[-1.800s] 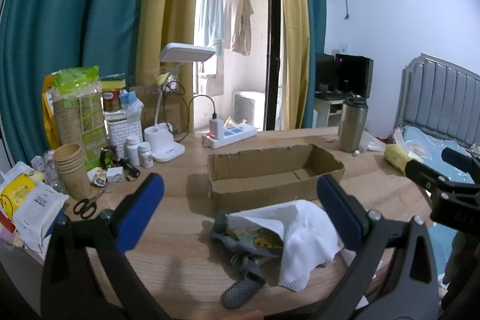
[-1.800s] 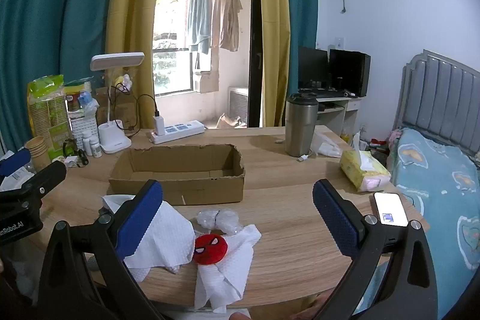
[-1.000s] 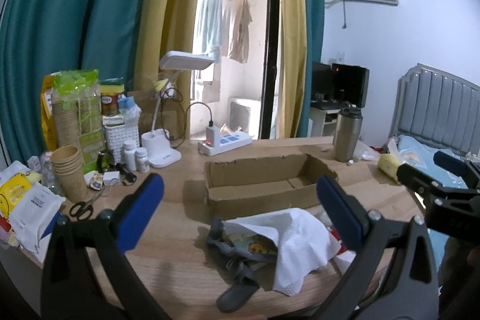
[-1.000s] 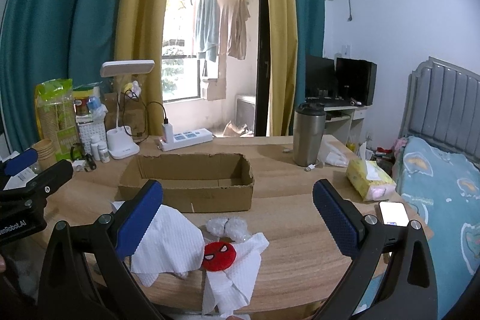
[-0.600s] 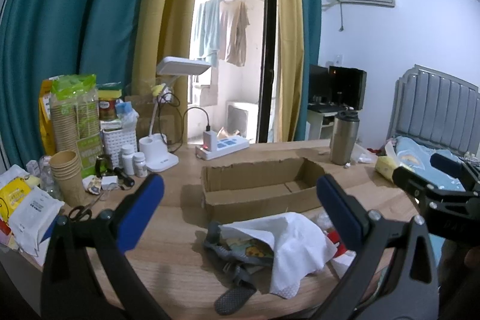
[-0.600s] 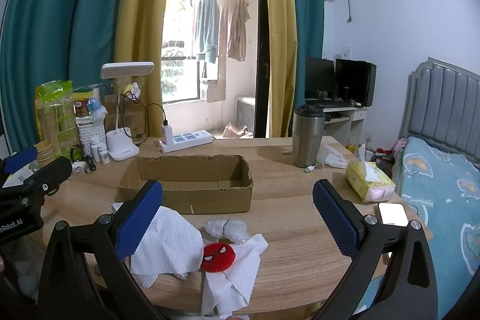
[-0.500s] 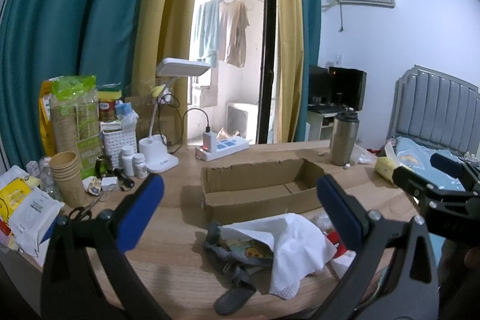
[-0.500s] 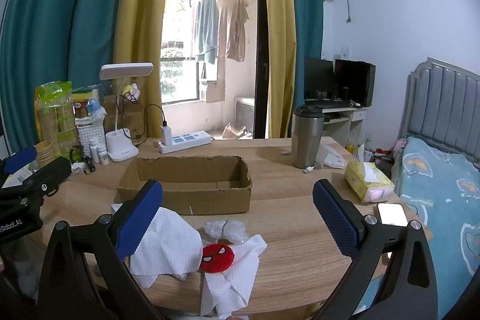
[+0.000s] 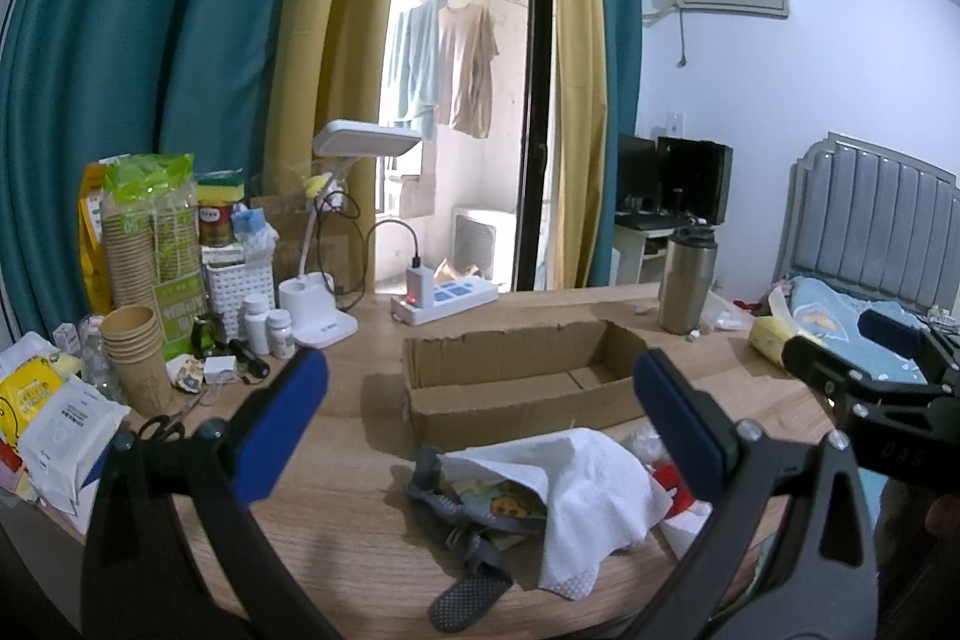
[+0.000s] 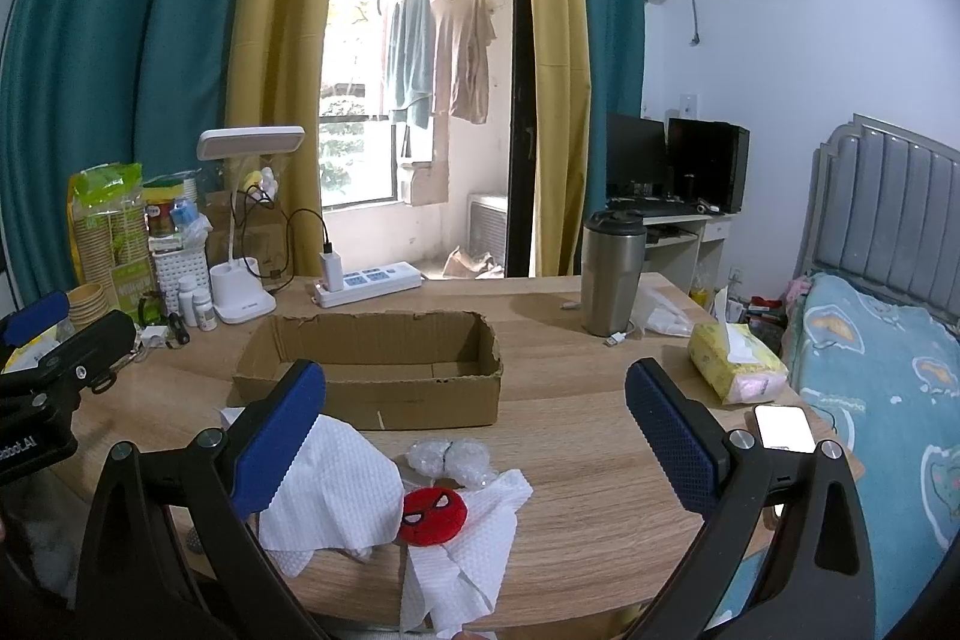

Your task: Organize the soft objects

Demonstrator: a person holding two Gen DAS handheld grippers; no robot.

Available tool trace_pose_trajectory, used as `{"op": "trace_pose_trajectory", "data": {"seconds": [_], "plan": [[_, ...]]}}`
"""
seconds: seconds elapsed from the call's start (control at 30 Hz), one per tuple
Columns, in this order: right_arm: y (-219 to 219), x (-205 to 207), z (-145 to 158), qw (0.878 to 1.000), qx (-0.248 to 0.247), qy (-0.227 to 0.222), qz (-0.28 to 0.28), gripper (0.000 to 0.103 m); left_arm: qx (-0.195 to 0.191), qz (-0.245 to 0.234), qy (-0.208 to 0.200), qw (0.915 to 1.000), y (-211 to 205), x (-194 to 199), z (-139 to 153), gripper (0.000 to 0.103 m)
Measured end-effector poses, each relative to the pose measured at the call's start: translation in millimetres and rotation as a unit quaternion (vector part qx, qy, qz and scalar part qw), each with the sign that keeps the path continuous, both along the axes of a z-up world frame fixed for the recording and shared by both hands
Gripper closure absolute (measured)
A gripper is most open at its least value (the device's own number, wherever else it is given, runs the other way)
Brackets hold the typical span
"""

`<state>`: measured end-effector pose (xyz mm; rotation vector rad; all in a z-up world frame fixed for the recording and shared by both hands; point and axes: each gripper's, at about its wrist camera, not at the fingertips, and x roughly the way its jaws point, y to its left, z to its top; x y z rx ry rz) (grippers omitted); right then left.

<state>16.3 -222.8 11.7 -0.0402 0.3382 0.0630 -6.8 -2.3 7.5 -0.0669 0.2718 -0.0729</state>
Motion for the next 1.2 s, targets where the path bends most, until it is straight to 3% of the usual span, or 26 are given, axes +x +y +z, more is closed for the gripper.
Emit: {"op": "trace_pose_trajectory", "data": {"seconds": [0.53, 0.67, 0.9, 1.03, 1.2], "plan": [[0, 0, 0, 1.000, -0.001, -0.001, -0.001, 0.001, 0.000, -0.001, 0.000, 1.0000, 0, -1, 0, 0.000], [-5, 0, -1, 1.000, -0.005, -0.007, -0.010, 0.001, 0.017, 0.008, 0.001, 0.9998, 4, 0, 0, 0.000], [-24, 14, -22, 1.000, -0.015, 0.007, -0.016, 0.001, 0.037, 0.024, 0.063, 0.9971, 26, 28, -24, 0.000], [-34, 28, -41, 0.999, -0.006, 0.037, -0.017, 0.001, 0.033, -0.001, 0.098, 0.9946, 28, 40, -45, 0.001], [-23, 43, -61, 0.997, 0.014, 0.070, 0.022, 0.001, 0.038, 0.000, 0.139, 0.9895, 28, 51, -76, 0.001]]}}
